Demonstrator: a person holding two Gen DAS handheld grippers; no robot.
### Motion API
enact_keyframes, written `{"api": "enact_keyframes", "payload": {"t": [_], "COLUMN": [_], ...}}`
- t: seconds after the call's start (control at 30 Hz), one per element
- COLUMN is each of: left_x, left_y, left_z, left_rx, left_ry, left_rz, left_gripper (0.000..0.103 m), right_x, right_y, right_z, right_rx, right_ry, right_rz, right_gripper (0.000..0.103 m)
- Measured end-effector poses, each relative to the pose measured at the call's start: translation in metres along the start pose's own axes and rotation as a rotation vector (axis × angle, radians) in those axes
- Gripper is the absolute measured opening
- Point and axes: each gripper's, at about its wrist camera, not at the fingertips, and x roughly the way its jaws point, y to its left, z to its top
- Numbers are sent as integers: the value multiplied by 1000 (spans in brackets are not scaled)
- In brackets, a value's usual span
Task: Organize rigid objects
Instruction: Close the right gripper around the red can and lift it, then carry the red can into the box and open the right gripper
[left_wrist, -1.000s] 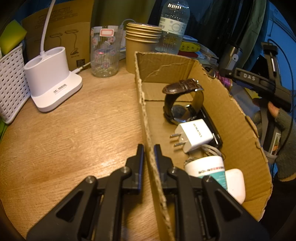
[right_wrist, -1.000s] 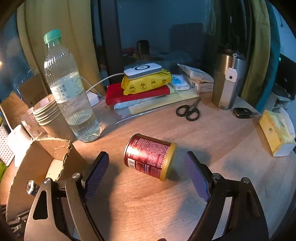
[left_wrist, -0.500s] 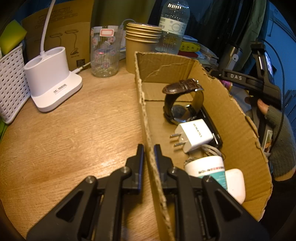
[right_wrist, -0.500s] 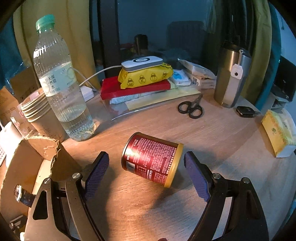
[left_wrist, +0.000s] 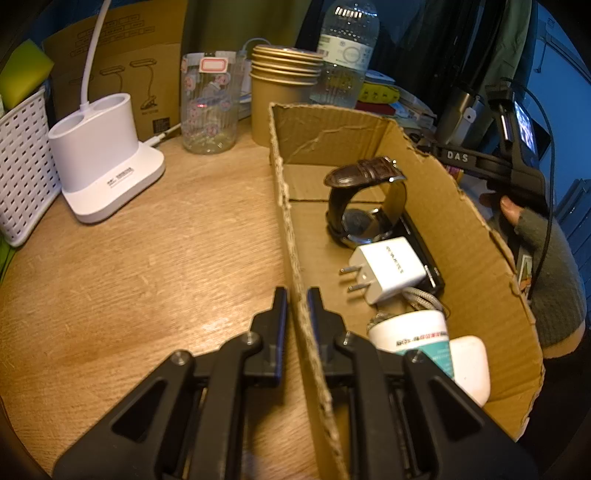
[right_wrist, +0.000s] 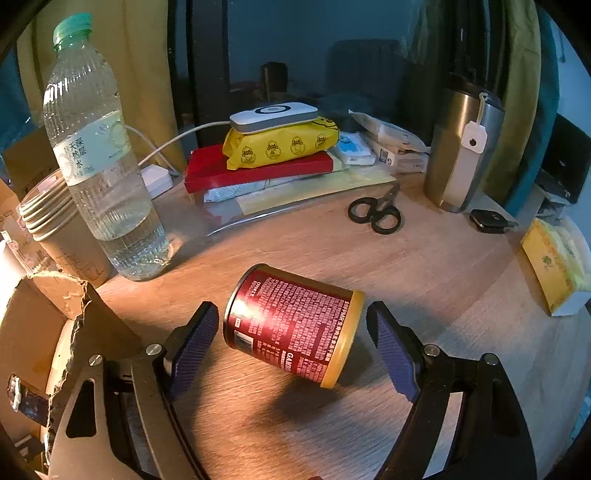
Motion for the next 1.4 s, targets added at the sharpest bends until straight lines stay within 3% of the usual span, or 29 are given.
{"api": "enact_keyframes", "payload": {"t": [0.2,0.77,1.4], "left_x": [0,0,0], "left_y": [0,0,0], "left_z": [0,0,0], "left_rx": [0,0,0], "left_ry": [0,0,0], "left_rz": [0,0,0], "left_gripper": [12,12,12], "right_x": [0,-31,-103], "right_y": [1,-1,48], "right_z": [0,2,9], "right_rx": [-10,14,-88], "right_ry": [-2,-85,-210], "right_rz": [-6,19,158], "right_gripper": [76,74,74]}}
